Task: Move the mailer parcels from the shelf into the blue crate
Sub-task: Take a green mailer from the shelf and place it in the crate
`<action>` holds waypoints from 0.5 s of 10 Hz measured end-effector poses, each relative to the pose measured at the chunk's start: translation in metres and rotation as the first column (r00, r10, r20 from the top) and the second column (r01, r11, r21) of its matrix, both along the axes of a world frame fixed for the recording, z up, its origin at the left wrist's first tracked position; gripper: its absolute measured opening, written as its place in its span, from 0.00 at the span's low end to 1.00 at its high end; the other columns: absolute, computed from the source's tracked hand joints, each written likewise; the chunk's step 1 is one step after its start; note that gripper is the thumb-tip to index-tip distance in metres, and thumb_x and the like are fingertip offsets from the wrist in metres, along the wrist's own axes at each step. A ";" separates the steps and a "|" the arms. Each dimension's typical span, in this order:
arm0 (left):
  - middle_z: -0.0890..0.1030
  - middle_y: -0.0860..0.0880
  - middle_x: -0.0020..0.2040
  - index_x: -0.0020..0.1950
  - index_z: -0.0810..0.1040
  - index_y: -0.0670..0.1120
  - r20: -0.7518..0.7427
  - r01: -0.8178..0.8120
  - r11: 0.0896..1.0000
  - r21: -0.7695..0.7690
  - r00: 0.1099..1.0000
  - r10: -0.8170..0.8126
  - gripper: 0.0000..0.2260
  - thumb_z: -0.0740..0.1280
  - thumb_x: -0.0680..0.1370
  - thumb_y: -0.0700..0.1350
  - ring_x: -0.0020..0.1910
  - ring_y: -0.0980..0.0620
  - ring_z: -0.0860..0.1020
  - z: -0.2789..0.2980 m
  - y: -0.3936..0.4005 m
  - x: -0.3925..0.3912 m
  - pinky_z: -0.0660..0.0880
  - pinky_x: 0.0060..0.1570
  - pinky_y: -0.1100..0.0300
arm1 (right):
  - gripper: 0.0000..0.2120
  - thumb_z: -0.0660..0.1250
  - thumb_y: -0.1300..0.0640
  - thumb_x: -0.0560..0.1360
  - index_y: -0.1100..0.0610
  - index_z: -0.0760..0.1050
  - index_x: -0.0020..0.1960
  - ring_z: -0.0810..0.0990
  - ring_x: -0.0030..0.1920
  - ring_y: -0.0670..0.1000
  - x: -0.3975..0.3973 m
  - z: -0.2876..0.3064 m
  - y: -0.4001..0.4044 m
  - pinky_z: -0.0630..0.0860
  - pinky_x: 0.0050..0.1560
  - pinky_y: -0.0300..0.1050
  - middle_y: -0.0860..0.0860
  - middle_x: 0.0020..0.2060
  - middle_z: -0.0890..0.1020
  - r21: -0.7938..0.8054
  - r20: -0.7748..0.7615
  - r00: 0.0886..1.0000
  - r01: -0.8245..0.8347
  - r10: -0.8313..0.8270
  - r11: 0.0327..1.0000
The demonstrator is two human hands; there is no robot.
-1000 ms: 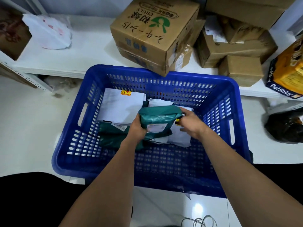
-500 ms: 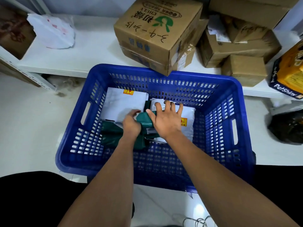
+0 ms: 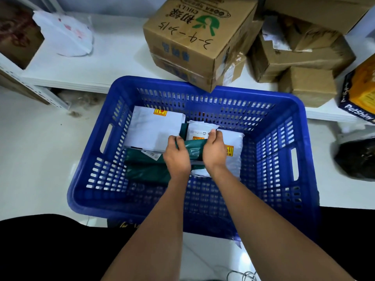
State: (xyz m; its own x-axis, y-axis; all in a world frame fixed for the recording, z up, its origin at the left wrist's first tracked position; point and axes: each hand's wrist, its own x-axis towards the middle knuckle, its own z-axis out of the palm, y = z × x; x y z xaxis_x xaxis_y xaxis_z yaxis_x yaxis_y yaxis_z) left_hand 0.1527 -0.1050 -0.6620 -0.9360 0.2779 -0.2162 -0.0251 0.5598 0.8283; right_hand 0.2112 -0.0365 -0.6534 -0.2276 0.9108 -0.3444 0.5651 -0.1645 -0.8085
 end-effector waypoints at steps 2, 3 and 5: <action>0.79 0.44 0.53 0.51 0.78 0.43 0.480 0.642 0.378 -0.667 0.759 -0.441 0.15 0.54 0.79 0.48 0.43 0.45 0.75 0.017 0.030 -0.025 0.71 0.49 0.55 | 0.37 0.57 0.33 0.66 0.56 0.70 0.68 0.78 0.55 0.64 -0.010 0.004 0.022 0.76 0.48 0.67 0.57 0.62 0.77 -0.676 0.003 0.946 0.241 -0.325 0.697; 0.80 0.42 0.51 0.50 0.76 0.43 0.883 -0.066 0.984 -0.168 0.434 0.180 0.13 0.56 0.79 0.49 0.43 0.45 0.78 0.035 0.021 -0.044 0.74 0.52 0.47 | 0.29 0.59 0.36 0.68 0.57 0.75 0.57 0.83 0.47 0.64 -0.004 0.013 0.026 0.78 0.44 0.71 0.61 0.51 0.83 -0.808 -0.037 0.949 0.156 -0.313 0.568; 0.79 0.38 0.53 0.56 0.75 0.41 0.987 -0.082 0.996 -0.037 0.154 0.050 0.11 0.67 0.77 0.45 0.50 0.39 0.79 0.047 -0.007 -0.031 0.78 0.51 0.42 | 0.17 0.65 0.51 0.73 0.58 0.74 0.59 0.82 0.49 0.62 0.035 0.032 0.034 0.79 0.50 0.65 0.60 0.51 0.81 -0.878 0.031 0.998 0.056 -0.060 0.475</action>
State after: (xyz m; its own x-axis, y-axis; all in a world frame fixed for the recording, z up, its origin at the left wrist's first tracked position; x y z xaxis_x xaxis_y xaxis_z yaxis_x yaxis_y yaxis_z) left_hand 0.1220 -0.1118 -0.6146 0.0459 0.2467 -0.9680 -0.8654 0.4938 0.0848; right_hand 0.2462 -0.0030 -0.6212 -0.1894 0.1435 -0.9713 0.5238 -0.8220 -0.2236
